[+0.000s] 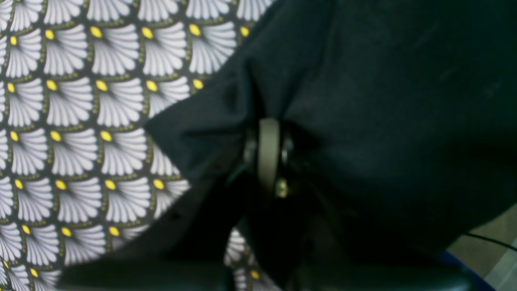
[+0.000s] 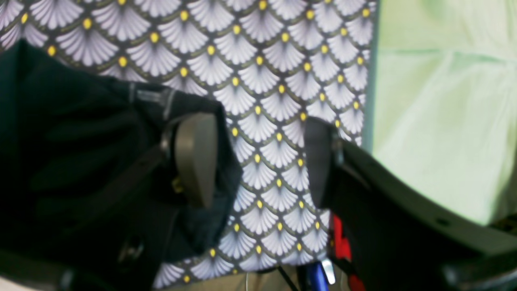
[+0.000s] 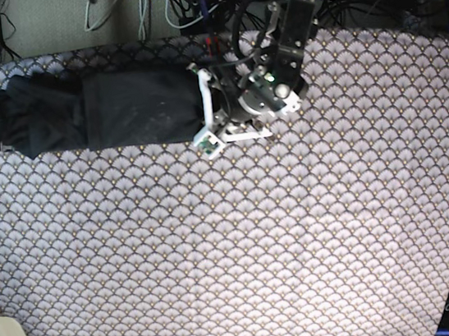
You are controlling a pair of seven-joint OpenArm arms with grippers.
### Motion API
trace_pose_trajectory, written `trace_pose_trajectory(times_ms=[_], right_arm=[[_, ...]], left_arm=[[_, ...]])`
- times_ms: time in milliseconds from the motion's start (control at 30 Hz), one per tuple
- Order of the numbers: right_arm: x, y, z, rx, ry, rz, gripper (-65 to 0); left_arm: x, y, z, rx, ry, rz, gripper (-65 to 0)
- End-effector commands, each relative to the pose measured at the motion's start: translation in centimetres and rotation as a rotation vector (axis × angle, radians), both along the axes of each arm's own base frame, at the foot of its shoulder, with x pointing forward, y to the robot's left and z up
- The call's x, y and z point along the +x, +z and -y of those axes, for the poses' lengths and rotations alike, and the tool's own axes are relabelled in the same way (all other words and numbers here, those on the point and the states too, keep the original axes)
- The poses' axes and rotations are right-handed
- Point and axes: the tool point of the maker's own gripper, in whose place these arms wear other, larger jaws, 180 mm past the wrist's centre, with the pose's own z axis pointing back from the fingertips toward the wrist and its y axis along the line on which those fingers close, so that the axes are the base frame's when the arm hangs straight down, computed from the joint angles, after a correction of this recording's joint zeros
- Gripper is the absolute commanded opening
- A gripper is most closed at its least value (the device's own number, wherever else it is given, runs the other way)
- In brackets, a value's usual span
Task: Fold the T-shirt properly
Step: 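Press the folded end flat with the left gripper, then push the folded bundle inward with both grippers to compact it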
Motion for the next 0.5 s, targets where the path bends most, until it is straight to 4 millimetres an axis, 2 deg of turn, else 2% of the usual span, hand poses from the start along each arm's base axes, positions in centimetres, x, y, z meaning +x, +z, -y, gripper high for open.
trace_pose_trajectory(times_ms=[0, 167, 233, 467], right_arm=[[0.4, 1.1, 0.8, -0.02, -0.008, 0.032, -29.0], [-0.4, -0.6, 0.8, 0.031, -0.05, 0.017, -29.0], [-0.7, -1.5, 0.2, 0.059, -0.06, 0.01, -29.0], [-1.3, -2.6, -0.9, 0.098, -0.079, 0.004, -29.0]], left_arm=[[-1.0, -1.7, -2.7, 0.143, 0.014, -0.051, -65.0], [-1.0, -1.7, -2.7, 0.143, 0.014, -0.051, -65.0], [-1.0, -1.7, -2.7, 0.143, 0.014, -0.051, -65.0], [-1.0, -1.7, -2.7, 0.146, 0.014, -0.053, -65.0]])
